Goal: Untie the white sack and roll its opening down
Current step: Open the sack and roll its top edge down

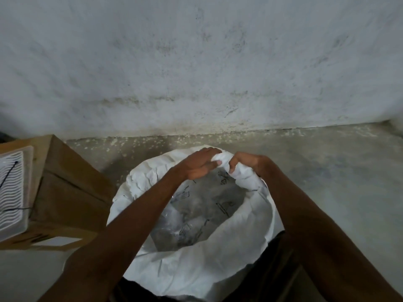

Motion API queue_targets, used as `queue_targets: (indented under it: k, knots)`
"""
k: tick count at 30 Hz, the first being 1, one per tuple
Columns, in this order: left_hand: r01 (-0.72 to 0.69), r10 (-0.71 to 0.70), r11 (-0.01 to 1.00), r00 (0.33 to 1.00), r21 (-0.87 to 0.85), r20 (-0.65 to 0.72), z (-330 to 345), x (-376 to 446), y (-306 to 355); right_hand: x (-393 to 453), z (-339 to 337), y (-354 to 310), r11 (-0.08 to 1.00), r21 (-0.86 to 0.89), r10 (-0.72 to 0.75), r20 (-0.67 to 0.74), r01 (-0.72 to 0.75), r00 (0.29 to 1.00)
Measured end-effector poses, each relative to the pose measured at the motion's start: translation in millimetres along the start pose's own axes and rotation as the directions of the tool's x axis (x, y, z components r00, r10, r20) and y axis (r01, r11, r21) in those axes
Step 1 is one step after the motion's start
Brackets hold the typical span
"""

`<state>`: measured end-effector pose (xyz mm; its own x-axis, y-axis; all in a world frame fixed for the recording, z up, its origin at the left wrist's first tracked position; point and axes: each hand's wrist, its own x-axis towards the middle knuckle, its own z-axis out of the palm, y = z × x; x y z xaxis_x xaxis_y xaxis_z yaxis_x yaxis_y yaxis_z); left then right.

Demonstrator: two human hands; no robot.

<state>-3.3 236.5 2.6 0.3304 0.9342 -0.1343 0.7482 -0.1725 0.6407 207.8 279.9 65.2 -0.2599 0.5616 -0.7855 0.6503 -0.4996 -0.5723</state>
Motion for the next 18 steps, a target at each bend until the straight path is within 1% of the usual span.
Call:
queue_targets:
  k: [1,2,3,4,5,6,7,8,9,10,11,12,13,14,15,16,17,18]
  knots:
    - [0.004,-0.004,1.000,1.000,0.018,-0.025,4.3,1.9,2.4,-1.1,-1.1,-2.3,1.000,-0.022,0.006,0.044,-0.005,0.999]
    - [0.015,-0.011,0.997,0.999,0.080,-0.052,6.1,3.9,6.5,-0.3,-0.7,-4.4,0.999,-0.048,-0.008,0.085,0.012,0.996]
    - [0.039,-0.024,0.984,0.996,0.175,-0.088,6.5,7.1,11.4,-1.2,0.8,-4.3,0.991,-0.122,-0.047,0.084,0.057,0.995]
    - [0.085,-0.055,0.959,0.992,0.269,-0.118,6.3,12.9,14.4,0.9,3.6,-3.5,0.967,-0.221,-0.116,0.046,0.123,0.992]
    - [0.153,-0.114,0.927,0.985,0.342,-0.132,4.8,18.7,18.4,0.3,9.3,1.7,0.923,-0.341,-0.206,-0.053,0.176,0.977]
    - [0.227,-0.193,0.898,0.973,0.377,-0.126,2.5,24.4,23.2,3.0,17.7,9.5,0.871,-0.454,-0.294,-0.175,0.188,0.940]
    - [0.289,-0.276,0.880,0.957,0.378,-0.089,0.5,30.0,23.8,-0.5,30.1,18.4,0.813,-0.561,-0.376,-0.297,0.158,0.878]
    - [0.322,-0.337,0.872,0.941,0.369,-0.024,-2.2,34.9,23.7,-3.6,43.4,27.7,0.751,-0.655,-0.432,-0.399,0.079,0.809]
    - [0.327,-0.377,0.874,0.923,0.360,0.076,-6.3,39.9,21.3,-3.9,58.0,36.2,0.696,-0.717,-0.445,-0.482,-0.047,0.755]
    - [0.304,-0.385,0.889,0.901,0.342,0.200,-11.4,42.7,19.7,-3.4,70.8,44.3,0.660,-0.735,-0.435,-0.543,-0.156,0.718]
    - [0.291,-0.385,0.906,0.867,0.306,0.316,-16.2,46.5,16.8,-4.7,80.9,49.3,0.660,-0.721,-0.421,-0.588,-0.211,0.691]
    - [0.281,-0.377,0.918,0.841,0.281,0.389,-21.3,49.5,16.9,0.5,85.2,55.4,0.670,-0.709,-0.417,-0.604,-0.218,0.679]
    - [0.301,-0.380,0.922,0.826,0.244,0.417,-25.8,50.2,21.3,1.2,84.0,60.2,0.691,-0.692,-0.404,-0.610,-0.209,0.682]
    - [0.310,-0.382,0.922,0.830,0.232,0.407,-27.6,48.2,28.9,3.9,79.4,64.1,0.723,-0.672,-0.398,-0.595,-0.160,0.698]
    - [0.281,-0.362,0.924,0.862,0.259,0.354,-26.7,45.0,36.9,1.6,73.1,65.3,0.768,-0.635,-0.386,-0.570,-0.091,0.725]
    - [0.209,-0.307,0.913,0.918,0.351,0.253,-22.7,40.3,42.7,-1.2,65.7,65.4,0.812,-0.583,-0.378,-0.552,-0.020,0.743]
    - [0.113,-0.205,0.872,0.968,0.476,0.145,-16.4,33.6,44.6,-6.5,59.0,62.4,0.848,-0.528,-0.367,-0.538,0.036,0.758]
    - [0.001,-0.063,0.824,0.994,0.566,0.090,-10.2,23.2,50.9,-10.8,51.0,58.1,0.867,-0.490,-0.367,-0.510,0.089,0.778]
